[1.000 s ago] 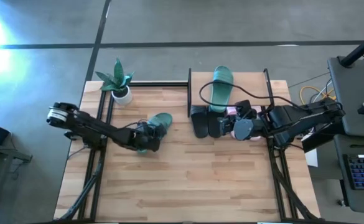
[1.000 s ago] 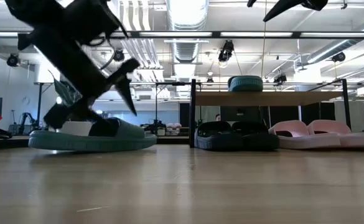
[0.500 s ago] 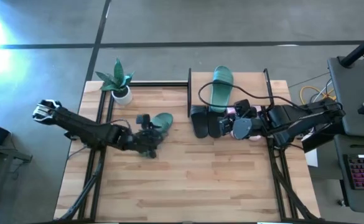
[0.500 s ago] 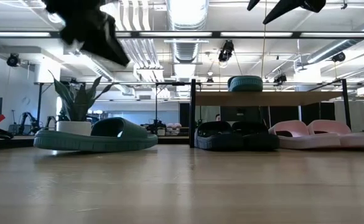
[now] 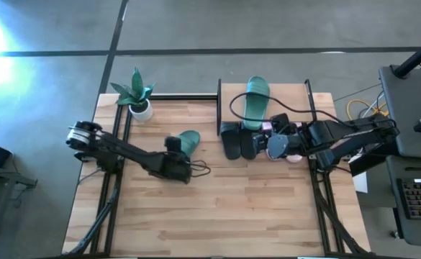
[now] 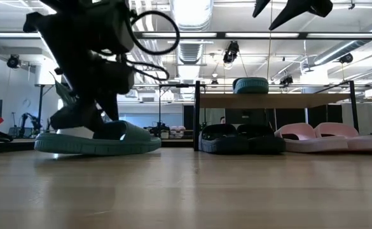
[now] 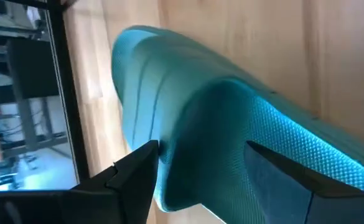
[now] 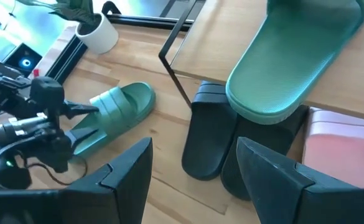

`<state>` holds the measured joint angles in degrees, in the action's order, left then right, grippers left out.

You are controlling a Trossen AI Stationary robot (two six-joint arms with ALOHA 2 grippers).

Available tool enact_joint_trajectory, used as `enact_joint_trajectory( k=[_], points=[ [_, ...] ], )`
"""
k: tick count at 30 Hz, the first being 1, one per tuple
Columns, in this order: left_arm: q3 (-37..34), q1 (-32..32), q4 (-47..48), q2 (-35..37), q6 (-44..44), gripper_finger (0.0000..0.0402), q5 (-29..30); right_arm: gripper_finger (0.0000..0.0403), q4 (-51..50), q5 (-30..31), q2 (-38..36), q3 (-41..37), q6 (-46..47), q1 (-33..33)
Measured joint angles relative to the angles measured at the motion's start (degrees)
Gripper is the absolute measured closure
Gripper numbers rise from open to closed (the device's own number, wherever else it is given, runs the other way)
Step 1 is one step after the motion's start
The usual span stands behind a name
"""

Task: Pick and place slides into the shelf
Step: Put the green slide on the shelf

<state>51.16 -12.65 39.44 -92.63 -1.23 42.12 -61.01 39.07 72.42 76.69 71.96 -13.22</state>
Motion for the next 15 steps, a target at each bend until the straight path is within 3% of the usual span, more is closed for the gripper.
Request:
enact_joint_trajectory(
  k=[4,8,11,15],
  points=[
    [-0.03,1.83,-1.16,-1.53,-0.97,0.018,2.91,0.0179,0.02,-0.01,0.0,0.0,0.01,0.6],
    [-0.62,4.8,-5.4,-1.74,-0.42,0.0193,0.15,0.0179,0.02,0.01,0.0,0.0,0.01,0.93],
    [-1.06,6.95,-7.98,-1.7,3.24,0.0224,-2.63,0.0179,0.01,-0.01,0.0,0.0,-0.06,1.23],
    [-1.01,9.47,-9.42,-1.72,7.32,0.0295,-4.22,0.0179,0.0,0.02,0.0,0.0,-0.06,1.3]
  ],
)
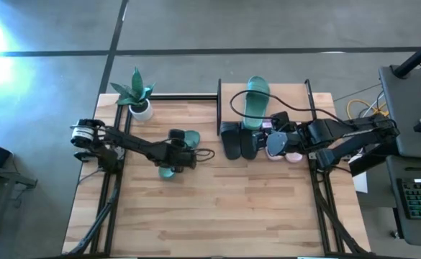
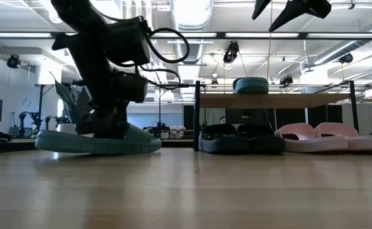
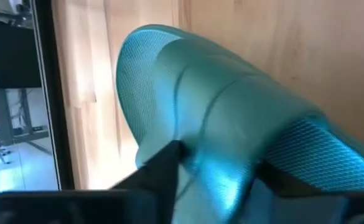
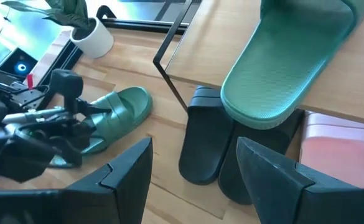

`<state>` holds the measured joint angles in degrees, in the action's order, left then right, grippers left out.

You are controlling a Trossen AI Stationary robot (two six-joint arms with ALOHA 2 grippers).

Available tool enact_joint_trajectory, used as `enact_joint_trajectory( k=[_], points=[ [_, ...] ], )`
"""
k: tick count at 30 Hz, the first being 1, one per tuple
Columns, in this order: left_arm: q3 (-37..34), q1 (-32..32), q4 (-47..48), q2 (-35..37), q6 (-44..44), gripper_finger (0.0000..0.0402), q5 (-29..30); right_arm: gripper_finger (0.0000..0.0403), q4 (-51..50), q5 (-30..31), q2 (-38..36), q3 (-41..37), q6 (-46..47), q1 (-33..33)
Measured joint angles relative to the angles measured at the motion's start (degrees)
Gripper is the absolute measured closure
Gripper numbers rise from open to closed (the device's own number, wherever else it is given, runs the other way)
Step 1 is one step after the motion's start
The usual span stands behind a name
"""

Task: Pick and place slides into the shelf
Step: Put the green slide on the shelf

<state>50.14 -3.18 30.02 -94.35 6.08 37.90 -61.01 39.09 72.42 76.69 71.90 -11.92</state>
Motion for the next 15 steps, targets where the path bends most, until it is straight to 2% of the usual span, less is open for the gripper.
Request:
enact_joint_trajectory(
  k=[3,5,8,11,15],
  points=[
    [0.42,1.48,0.16,0.0,0.76,0.0363,-1.32,0.0179,0.0,-0.08,0.0,0.0,0.0,-0.02],
    [1.22,2.1,1.43,0.37,0.69,0.039,-2.75,0.0179,-0.02,-0.46,0.0,0.0,-0.28,-0.02],
    [4.17,2.17,6.41,1.59,0.33,0.0396,-3.46,0.0179,-0.14,-0.47,-0.21,0.59,-0.74,-0.03],
    [9.96,1.71,13.8,4.18,-2.62,0.0399,-3.93,0.0179,-0.15,0.23,-1.19,1.66,-2.74,-0.04],
    [19.6,1.57,21.01,8.43,-7.21,0.04,-2.69,0.0179,-0.24,4.9,-4.25,3.65,-5.05,-1.0]
  ],
)
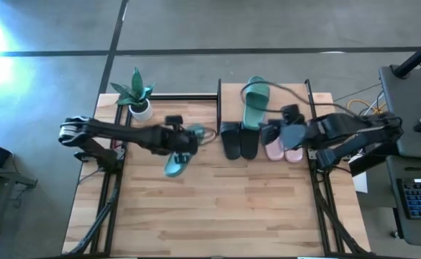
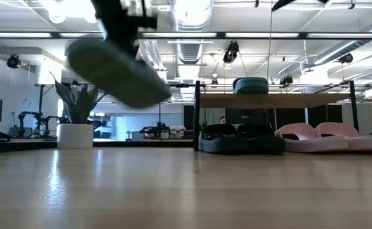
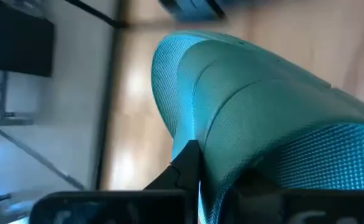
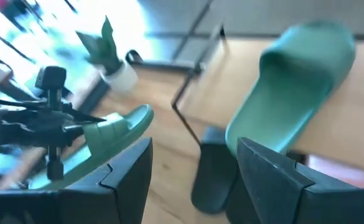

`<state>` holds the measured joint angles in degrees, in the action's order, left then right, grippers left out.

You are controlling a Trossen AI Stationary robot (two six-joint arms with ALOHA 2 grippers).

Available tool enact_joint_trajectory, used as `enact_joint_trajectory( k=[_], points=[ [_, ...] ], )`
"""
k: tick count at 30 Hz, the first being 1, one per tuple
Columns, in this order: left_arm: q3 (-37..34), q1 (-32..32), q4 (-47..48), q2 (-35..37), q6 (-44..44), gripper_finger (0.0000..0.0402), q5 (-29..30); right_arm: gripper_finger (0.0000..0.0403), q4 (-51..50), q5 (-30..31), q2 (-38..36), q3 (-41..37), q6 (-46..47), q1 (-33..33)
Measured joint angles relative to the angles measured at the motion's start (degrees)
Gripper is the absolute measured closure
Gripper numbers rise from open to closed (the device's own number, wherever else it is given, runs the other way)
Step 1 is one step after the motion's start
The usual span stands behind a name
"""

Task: Pick and place slides into the shelf
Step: Put the green slide on the shelf

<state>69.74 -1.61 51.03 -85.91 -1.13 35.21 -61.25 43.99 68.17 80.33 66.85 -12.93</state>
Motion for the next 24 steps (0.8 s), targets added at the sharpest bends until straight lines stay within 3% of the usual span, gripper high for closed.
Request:
enact_joint_trajectory(
  k=[4,8,15,21,24],
  points=[
    [11.01,0.0,2.78,1.52,-0.15,0.04,3.61,0.0179,-0.29,3.22,-4.39,1.6,-1.91,-0.33],
    [23.11,0.57,3.47,-2.62,0.39,0.0401,8.89,0.0179,-1.3,4.83,-8.43,1.79,-4.06,-0.31],
    [45.43,4.33,3.87,-19.76,8.8,0.0401,15.98,0.0179,-1.12,7.26,-11.57,1.79,-7.8,-0.31],
    [64.61,9.73,6.6,-35.17,13.96,0.0401,16.05,0.0179,-1.52,8.67,-12.37,1.79,-8.41,-0.31],
    [62.28,11.72,-0.55,-36.89,21.25,0.0401,18.44,0.0179,-1.69,8.58,-12.21,1.77,-8.59,-0.31]
  ],
)
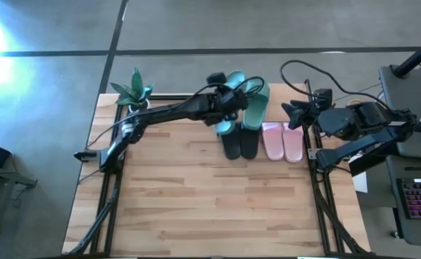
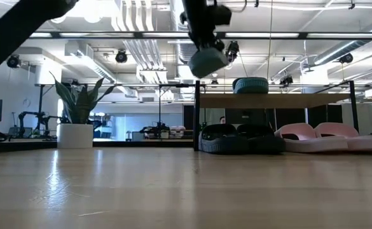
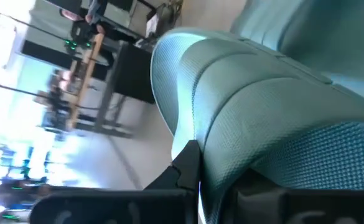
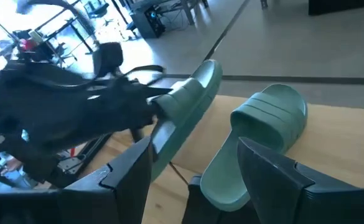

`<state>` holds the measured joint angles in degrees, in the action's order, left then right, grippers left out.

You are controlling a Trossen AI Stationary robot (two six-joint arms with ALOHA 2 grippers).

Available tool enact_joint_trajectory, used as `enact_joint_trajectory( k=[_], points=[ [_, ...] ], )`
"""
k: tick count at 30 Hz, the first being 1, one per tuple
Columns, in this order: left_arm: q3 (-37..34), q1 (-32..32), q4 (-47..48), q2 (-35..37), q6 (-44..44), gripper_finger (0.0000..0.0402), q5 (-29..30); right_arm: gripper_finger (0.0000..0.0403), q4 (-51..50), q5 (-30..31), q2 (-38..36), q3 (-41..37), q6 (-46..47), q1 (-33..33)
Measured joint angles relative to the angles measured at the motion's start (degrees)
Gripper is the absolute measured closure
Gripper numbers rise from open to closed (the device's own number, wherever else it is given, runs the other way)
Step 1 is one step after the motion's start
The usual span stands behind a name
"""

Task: Pick and place slides into the shelf
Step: Put the green slide on the shelf

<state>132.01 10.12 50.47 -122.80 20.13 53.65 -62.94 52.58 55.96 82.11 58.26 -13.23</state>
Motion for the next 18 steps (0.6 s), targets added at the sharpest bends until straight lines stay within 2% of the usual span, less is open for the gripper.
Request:
enact_joint_trajectory(
  k=[2,6,12,18],
  points=[
    [-1.71,1.29,-1.76,-0.77,2.62,0.0401,0.59,0.0179,-0.49,-0.03,0.08,0.0,0.0,-0.02],
    [-1.23,3.79,-1.53,-1.77,0.38,0.0401,-1.53,0.0179,-2.13,0.0,0.35,-0.11,1.3,0.02],
    [-0.76,5.71,-6.14,-1.79,-8.27,0.0401,-12.72,0.0179,-4.62,0.04,0.94,-0.9,8.3,0.02],
    [-1.16,6.75,-7.93,-3.51,-9.45,0.0401,-13.65,0.0179,-4.61,0.08,2.06,-2.27,12.25,0.02]
  ],
)
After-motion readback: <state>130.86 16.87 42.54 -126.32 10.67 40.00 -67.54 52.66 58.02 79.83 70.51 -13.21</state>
